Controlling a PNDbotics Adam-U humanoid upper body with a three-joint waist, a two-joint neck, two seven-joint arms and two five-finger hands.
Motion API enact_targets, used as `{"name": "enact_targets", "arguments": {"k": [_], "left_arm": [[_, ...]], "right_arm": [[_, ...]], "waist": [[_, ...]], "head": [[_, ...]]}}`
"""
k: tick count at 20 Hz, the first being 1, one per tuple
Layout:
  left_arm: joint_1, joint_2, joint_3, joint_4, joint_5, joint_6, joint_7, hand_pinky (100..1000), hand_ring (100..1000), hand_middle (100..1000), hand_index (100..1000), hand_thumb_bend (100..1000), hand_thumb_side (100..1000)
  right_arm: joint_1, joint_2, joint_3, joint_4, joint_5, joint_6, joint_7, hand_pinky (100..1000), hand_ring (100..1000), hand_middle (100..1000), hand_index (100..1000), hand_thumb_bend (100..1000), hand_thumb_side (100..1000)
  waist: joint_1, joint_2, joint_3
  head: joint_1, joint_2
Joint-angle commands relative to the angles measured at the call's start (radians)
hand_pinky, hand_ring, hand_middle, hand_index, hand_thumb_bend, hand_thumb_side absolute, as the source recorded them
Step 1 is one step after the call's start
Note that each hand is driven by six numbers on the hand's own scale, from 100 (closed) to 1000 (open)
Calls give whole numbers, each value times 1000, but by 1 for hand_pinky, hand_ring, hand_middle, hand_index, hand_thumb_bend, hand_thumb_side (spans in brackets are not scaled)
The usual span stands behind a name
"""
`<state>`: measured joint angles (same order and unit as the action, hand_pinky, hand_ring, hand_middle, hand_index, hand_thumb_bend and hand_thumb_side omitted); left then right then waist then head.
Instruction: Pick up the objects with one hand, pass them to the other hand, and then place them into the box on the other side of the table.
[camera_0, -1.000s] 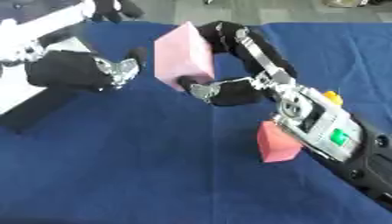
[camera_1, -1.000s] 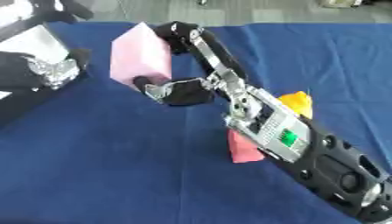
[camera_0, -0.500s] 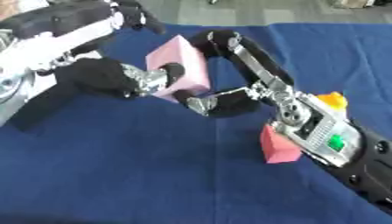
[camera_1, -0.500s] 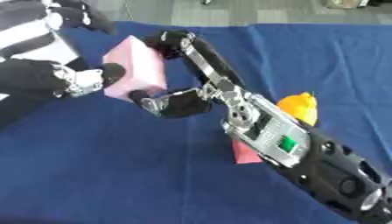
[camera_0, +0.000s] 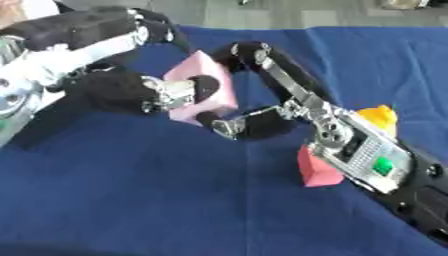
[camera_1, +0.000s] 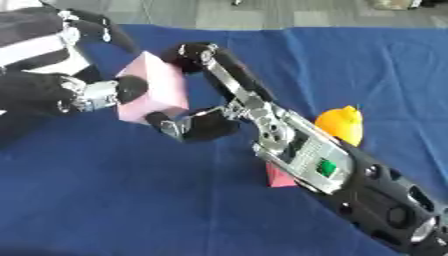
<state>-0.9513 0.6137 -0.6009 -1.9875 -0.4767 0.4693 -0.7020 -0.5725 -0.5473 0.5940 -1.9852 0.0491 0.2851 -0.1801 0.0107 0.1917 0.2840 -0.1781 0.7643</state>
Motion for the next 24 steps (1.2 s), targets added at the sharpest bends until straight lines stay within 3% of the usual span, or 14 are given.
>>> {"name": "enact_targets", "arguments": {"k": [1, 5, 14, 20, 24], "left_arm": [[-16, 18, 18, -13, -13, -3, -55, 1000, 953, 859, 906, 413, 1000], [-19, 13, 21, -13, -30, -11, -94, 1000, 959, 863, 917, 436, 893], [-26, 2, 15, -13, -91, -28, -104, 1000, 962, 862, 931, 529, 748], [-22, -1, 22, -13, -156, -35, -27, 1000, 962, 857, 924, 587, 573], [-14, -1, 12, -13, -166, 9, 29, 1000, 953, 848, 927, 570, 558]], "right_arm": [[-18, -10, -3, -15, 8, -1, 5, 793, 693, 419, 526, 278, 100], [-21, -10, -2, -15, 8, -4, 8, 791, 692, 419, 526, 278, 100], [-27, -8, -2, -15, -2, -16, 11, 787, 686, 419, 526, 276, 100], [-22, -7, 0, -15, 1, -13, 13, 786, 684, 419, 526, 281, 100], [-22, -5, 2, -15, 6, -12, 16, 786, 683, 420, 527, 283, 100]], "waist": [[4, -23, 1], [3, -22, 1], [5, -21, 0], [4, -18, 1], [4, -16, 2]], "head": [[1, 6], [-1, 6], [-3, 6], [-4, 6], [-4, 6]]}}
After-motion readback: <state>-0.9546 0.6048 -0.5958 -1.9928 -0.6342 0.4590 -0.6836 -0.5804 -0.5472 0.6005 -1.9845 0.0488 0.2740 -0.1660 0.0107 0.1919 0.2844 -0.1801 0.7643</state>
